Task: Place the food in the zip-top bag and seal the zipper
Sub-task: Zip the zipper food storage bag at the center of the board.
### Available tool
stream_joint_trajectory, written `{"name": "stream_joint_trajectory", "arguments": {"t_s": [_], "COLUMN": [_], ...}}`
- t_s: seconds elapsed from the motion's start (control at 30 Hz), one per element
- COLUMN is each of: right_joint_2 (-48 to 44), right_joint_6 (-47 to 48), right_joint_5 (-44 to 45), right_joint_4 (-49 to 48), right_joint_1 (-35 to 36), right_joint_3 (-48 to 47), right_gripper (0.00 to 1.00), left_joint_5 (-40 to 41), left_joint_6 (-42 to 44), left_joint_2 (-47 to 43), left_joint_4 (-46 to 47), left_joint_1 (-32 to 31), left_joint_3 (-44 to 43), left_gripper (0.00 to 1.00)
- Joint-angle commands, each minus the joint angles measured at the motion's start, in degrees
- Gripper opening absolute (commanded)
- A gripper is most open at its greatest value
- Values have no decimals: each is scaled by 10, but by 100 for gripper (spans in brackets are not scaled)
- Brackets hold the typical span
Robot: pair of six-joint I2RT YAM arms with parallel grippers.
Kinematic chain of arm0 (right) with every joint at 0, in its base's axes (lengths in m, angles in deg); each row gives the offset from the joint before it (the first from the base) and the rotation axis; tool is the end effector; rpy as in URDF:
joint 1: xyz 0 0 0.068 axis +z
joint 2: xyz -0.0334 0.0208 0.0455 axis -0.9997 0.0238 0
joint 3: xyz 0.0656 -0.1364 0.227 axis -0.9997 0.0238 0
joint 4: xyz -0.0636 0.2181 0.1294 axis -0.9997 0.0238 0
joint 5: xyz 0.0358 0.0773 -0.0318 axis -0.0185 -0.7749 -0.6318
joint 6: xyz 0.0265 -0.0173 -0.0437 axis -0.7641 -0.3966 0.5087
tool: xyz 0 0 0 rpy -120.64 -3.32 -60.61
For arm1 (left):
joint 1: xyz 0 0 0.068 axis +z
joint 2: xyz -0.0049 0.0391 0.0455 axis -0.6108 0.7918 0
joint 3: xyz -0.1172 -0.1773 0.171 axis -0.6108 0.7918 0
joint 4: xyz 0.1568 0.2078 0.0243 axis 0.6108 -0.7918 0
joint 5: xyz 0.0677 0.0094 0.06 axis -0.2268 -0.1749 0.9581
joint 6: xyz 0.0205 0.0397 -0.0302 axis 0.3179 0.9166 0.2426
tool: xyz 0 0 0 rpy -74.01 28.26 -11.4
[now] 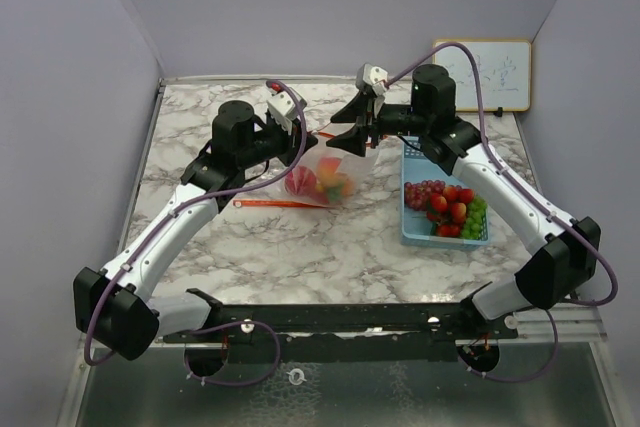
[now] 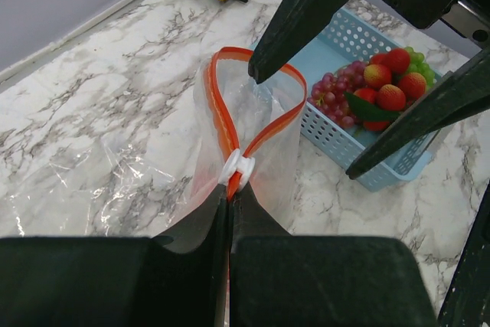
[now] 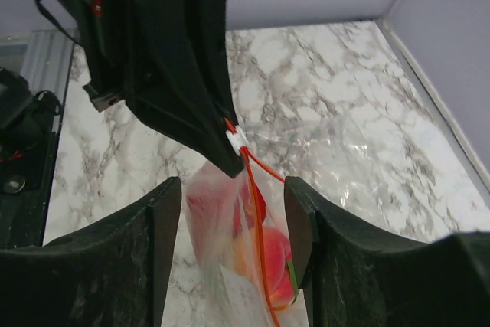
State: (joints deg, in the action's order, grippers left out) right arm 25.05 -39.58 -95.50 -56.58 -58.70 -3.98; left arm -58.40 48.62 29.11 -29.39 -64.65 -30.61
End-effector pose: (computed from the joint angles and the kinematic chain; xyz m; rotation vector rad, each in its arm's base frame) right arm 0.2797 0.1907 0.3931 -1.1667 1.4474 0.9656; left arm 0.2439 -0.1420 0.3709 0.7022 1.6720 -0.7818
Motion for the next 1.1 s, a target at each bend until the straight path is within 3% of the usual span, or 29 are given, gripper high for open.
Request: {"name": "stream_joint_trajectory", "arguments": {"t_s": [0.0,0.23,0.67,0.93,1.07], "right_joint_2": [26,70,124,149,161], "right_joint_6": [20,-1,-42,-48,-66], "right_joint_5": [-133,-213,-231,-267,-278], "right_joint_4": [-83,-110,-171,-170,-187], "right_joint_1": [-8,-21,-21,-21,-21], "right_joint_3": [-13,-40,-78,-87,-88], "right_gripper": [55,49,45,33,33], "left_joint_5": [-30,-25,-39,-35,-36], "left_joint_6": [6,14,18,23,23], "left_joint_2": [3,1,11,10,10], "left_joint_4": [-11,-19,-21,-24,-25], "left_joint_1": [5,6,6,7,7], "left_joint_3": [-25,-30,-26,-28,-29], "left_gripper": [0,0,0,0,0]}}
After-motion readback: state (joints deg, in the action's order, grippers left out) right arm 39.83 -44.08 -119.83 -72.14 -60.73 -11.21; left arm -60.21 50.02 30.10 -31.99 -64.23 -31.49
